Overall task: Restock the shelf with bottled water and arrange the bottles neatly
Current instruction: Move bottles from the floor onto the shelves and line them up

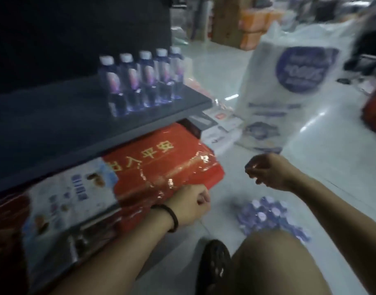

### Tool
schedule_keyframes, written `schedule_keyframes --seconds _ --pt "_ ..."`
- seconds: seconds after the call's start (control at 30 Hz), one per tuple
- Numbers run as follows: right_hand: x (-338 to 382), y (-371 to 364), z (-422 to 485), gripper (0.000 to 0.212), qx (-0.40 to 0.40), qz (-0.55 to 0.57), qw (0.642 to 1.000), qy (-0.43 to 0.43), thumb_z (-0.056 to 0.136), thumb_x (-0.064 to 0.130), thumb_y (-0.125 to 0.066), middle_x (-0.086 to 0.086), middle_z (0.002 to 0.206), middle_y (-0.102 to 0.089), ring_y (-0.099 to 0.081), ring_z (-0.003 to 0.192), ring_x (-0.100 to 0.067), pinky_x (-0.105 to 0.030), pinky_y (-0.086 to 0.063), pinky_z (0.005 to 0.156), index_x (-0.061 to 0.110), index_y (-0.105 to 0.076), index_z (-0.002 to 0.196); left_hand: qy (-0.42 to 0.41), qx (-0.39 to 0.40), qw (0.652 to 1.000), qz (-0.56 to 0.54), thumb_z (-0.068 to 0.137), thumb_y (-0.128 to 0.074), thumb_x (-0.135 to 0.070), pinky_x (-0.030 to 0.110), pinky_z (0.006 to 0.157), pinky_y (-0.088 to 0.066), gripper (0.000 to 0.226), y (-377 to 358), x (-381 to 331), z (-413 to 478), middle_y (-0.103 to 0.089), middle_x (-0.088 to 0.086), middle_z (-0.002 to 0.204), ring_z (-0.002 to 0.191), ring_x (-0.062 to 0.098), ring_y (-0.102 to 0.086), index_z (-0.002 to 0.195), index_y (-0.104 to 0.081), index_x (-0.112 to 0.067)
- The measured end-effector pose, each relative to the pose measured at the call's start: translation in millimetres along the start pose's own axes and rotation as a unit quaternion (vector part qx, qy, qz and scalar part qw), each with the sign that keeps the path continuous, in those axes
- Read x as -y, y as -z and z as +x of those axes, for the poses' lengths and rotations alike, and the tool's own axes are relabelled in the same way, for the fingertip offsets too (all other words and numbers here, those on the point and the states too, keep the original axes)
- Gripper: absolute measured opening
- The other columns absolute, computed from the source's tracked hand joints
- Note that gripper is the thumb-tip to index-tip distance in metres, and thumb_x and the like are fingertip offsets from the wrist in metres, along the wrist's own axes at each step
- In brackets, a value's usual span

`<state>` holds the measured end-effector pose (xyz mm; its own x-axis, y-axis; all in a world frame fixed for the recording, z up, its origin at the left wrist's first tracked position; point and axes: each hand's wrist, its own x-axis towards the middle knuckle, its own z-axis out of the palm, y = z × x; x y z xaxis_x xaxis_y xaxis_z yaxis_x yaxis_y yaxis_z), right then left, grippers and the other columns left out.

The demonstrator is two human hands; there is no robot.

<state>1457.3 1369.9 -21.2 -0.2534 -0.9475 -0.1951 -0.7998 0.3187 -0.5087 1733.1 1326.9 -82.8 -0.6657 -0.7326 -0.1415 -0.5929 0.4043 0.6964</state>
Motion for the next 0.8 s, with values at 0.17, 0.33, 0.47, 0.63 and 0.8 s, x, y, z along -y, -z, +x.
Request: schedule_keyframes --seconds 0.17,0.33,0.47,0.63,0.8 --pt "-140.3 -61.0 7.4 0.031 -0.027 -0.109 0.985 -0.128 0.096 0.038 -0.070 -0.012 0.115 -0.076 -0.069 0.110 -0.034 -0.036 -0.054 0.087 0.018 -0.070 0.120 0.012 0.106 0.994 0.026 0.092 -0.068 -0.030 0.026 0.079 -0.056 0.004 -72.6 -21.5 77.2 -0.065 -0.018 0.084 0.082 0.003 -0.064 0.095 -0.069 -0.033" --pt "-188.5 -145.0 33.5 0.037 -0.040 -0.187 0.972 -0.135 0.105 0.048 -0.048 -0.011 0.129 -0.059 -0.063 0.115 -0.038 -0.040 -0.050 0.078 0.019 -0.053 0.128 0.029 0.149 0.987 0.061 0.095 -0.065 -0.034 0.036 0.090 -0.060 0.009 -124.3 -20.8 122.6 -0.075 -0.008 0.102 0.095 0.013 -0.070 0.100 -0.070 -0.028" --pt "-198.4 -188.2 55.4 0.047 -0.015 -0.236 0.963 -0.128 0.105 0.057 -0.045 -0.014 0.130 -0.060 -0.070 0.105 -0.040 -0.040 -0.047 0.070 0.021 -0.043 0.135 0.047 0.173 0.982 0.055 0.098 -0.064 -0.034 0.036 0.089 -0.059 0.015 -145.7 -9.7 135.8 -0.074 -0.005 0.102 0.094 0.015 -0.069 0.104 -0.071 -0.022" --pt "-211.7 -210.0 75.5 0.044 -0.024 -0.241 0.959 -0.149 0.108 0.057 -0.038 -0.011 0.121 -0.067 -0.072 0.102 -0.039 -0.037 -0.042 0.066 0.022 -0.040 0.135 0.075 0.191 0.978 0.044 0.097 -0.067 -0.034 0.032 0.088 -0.058 0.013 -154.9 12.7 134.6 -0.073 -0.008 0.101 0.093 0.011 -0.068 0.104 -0.071 -0.024" --pt "-223.1 -218.3 82.0 0.034 -0.033 -0.227 0.966 -0.116 0.111 0.048 -0.039 -0.009 0.113 -0.069 -0.074 0.093 -0.039 -0.038 -0.043 0.059 0.018 -0.041 0.127 0.095 0.189 0.977 0.040 0.096 -0.067 -0.036 0.033 0.089 -0.060 0.012 -150.6 27.8 127.9 -0.073 -0.008 0.100 0.093 0.011 -0.069 0.101 -0.070 -0.026"
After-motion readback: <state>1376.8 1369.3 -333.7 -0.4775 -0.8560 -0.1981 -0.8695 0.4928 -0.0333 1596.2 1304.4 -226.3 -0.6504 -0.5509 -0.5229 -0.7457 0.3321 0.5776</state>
